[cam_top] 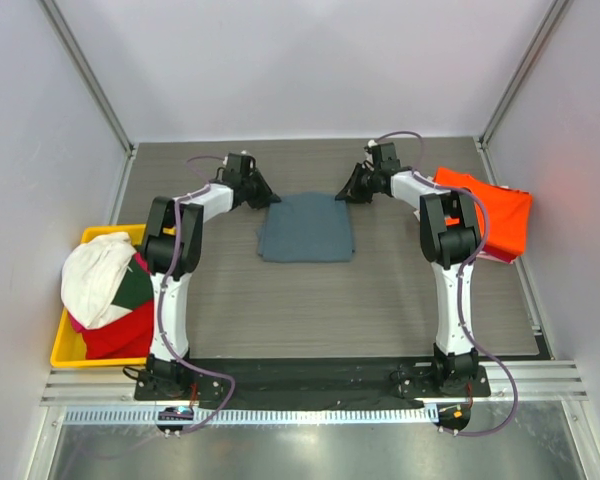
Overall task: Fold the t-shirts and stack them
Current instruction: Neatly place the folded tshirt to the corner
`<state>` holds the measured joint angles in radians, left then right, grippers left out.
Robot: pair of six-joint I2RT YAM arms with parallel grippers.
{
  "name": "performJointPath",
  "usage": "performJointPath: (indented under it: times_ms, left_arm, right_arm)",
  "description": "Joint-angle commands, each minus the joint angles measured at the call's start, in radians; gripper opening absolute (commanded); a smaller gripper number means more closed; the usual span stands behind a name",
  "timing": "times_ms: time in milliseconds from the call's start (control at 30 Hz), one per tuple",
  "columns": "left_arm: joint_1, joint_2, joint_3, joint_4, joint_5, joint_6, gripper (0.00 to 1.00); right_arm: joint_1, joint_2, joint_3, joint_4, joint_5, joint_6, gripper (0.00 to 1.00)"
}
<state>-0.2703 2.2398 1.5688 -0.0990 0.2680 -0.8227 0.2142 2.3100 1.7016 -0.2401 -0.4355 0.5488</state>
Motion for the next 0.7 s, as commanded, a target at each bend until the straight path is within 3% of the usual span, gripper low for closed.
performJointPath:
  times_ms: [0, 300, 667]
  left_arm:
    - [-0.007, -0.069, -0.07, 0.005, -0.093, 0.022, 0.0]
    - [-0.01, -0.313, -0.248, 0.094, -0.082, 0.04, 0.0]
    - [-0.055, -0.666, -0.322, 0.015, -0.079, 0.022, 0.0]
  right_arm:
    - [0.014, -0.044, 0.007, -0.019, 0.017, -0.007, 0.01]
    - [0.014, -0.293, -0.198, 0.103, 0.004, -0.009, 0.01]
    - [0.005, -0.709, -0.421, 0.11, 0.015, 0.011, 0.01]
